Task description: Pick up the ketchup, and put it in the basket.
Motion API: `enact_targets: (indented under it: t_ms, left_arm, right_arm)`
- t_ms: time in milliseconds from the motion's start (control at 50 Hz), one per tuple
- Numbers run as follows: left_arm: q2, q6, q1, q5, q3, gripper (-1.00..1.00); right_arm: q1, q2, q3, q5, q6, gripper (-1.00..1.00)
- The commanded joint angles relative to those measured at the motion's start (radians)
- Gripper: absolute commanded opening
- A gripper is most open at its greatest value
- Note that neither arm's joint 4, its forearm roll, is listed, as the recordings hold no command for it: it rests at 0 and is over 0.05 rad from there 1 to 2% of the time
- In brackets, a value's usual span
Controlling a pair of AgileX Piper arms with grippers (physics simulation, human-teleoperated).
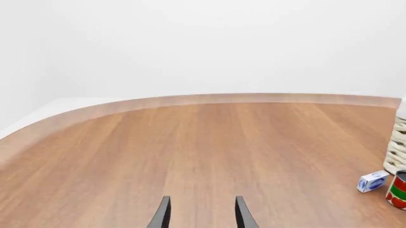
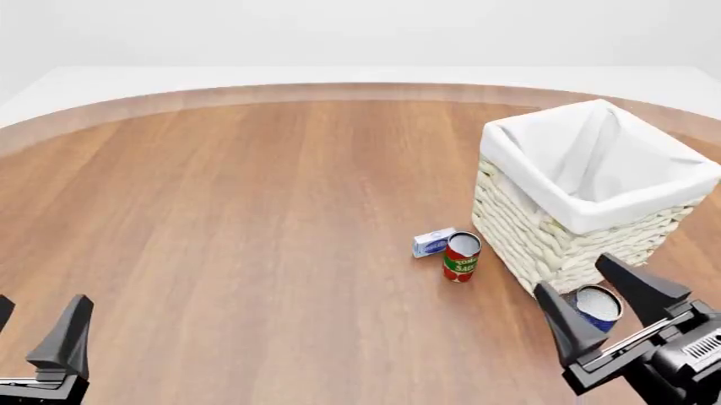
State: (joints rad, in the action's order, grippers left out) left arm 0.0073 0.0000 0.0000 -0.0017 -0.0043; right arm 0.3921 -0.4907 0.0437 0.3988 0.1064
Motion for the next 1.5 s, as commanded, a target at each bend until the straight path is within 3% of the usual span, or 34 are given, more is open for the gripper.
enact_targets:
  t_ms: [20,620,1240,1500]
  left_arm:
    - [0.000,0.000,0.000,0.000,0.000,1.00]
    - [0.000,0.000,0.000,0.000,0.000,1.00]
    - [0.000,0.000,0.000,0.000,0.000,1.00]
    - [0.000,0.000,0.000,0.000,0.000,1.00]
  right_arm:
    - [0.075,-0.128,0.013,0.094,0.001,1.00]
    - [0.239,-0.414,0.068,0.271,-0.003,1.00]
    - [0.427,-0.570,0.177,0.265,-0.021,1.00]
    - [0.488,-0.711,0.234,0.321,-0.024,1.00]
